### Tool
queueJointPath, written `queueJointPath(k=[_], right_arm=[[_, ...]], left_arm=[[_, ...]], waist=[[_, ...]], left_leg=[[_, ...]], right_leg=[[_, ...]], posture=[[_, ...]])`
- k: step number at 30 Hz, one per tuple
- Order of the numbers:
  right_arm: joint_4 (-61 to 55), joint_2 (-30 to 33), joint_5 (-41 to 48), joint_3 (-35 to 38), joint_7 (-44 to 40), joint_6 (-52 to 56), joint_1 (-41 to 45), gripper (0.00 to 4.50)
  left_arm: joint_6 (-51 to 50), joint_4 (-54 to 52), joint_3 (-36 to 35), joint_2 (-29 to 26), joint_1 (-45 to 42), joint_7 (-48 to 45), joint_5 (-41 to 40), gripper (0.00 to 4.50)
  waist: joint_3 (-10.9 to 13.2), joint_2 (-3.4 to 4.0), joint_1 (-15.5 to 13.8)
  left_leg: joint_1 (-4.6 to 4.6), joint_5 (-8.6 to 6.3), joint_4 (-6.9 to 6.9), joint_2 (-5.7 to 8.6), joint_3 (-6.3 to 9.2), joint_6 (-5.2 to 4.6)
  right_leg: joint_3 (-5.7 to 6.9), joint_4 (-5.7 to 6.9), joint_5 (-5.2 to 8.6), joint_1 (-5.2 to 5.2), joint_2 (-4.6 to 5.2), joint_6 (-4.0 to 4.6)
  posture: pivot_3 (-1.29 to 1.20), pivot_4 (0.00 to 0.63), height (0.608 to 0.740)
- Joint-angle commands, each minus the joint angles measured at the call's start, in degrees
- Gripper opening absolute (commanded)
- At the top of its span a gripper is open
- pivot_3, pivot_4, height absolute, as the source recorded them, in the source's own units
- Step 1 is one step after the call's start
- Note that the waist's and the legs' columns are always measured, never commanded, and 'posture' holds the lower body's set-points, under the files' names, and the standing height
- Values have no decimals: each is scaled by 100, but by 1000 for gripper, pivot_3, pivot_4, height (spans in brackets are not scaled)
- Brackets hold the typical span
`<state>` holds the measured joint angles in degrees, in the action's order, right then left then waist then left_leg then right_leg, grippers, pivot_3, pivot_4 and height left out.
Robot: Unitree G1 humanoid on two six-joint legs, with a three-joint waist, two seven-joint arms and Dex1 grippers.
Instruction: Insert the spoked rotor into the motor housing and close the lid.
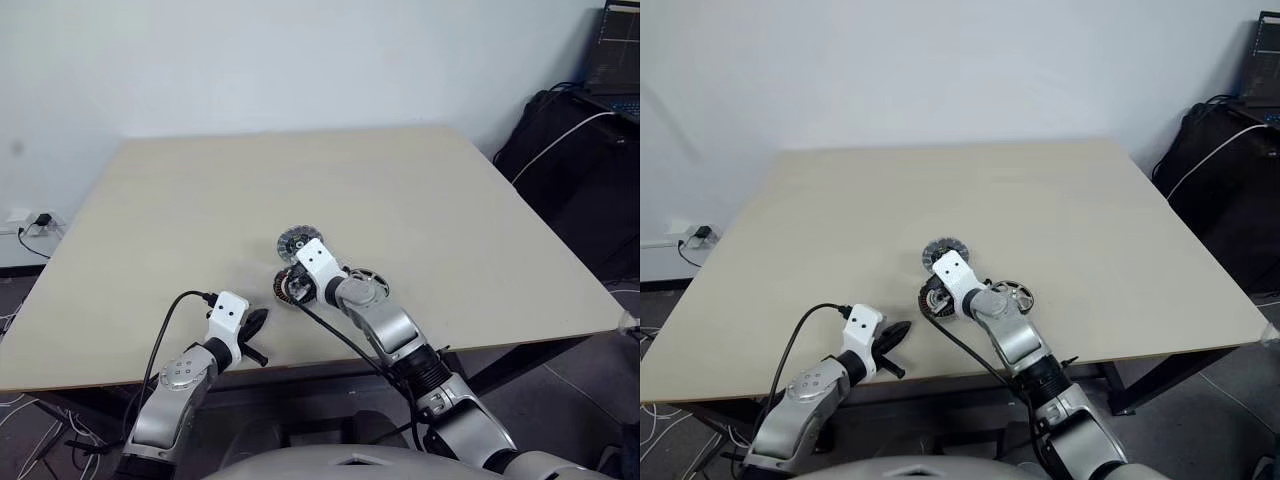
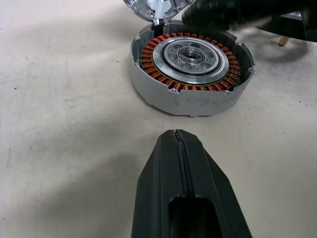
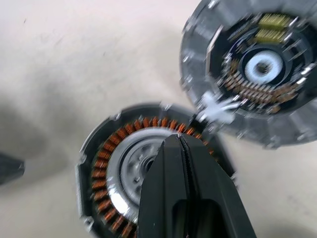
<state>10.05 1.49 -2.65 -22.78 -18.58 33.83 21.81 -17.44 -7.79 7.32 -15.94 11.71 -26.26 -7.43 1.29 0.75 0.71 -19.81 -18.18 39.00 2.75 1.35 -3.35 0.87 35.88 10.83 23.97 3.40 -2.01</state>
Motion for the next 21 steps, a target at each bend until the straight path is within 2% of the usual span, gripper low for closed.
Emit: queueJointPath(k=[1,9,17,21], right_arm=[[-25,-132,32,61,-28,-133,92,35],[331,-36,-78,-306,-476,344,-24,35],[-29,-121,143,108,-441,-40,-12,35],[-497,-72,277,311,-452,-150,-96,35]], left_arm=[[3,-270,-37,-4,-83,13,-47,0],[5,-288,-88,-3,-23,57,-56,0],[23,-262,-63,9,-5,81,-61,0],[39,-238,-60,12,-31,79,-62,0]], waist=[[0,0,1],[0,1,0],[4,0,-5],[5,1,-2]], left_leg=[[0,0,-1,-1,0,0],[2,0,-1,-1,0,-1],[7,-1,-1,-3,1,2],[-6,-1,-2,-2,1,2]], right_leg=[[0,0,0,0,0,1],[0,-1,1,-1,1,3],[1,0,17,-8,2,-23],[1,-1,2,8,1,2]], posture=[[0,0,740],[0,0,740],[0,0,740],[0,0,740]])
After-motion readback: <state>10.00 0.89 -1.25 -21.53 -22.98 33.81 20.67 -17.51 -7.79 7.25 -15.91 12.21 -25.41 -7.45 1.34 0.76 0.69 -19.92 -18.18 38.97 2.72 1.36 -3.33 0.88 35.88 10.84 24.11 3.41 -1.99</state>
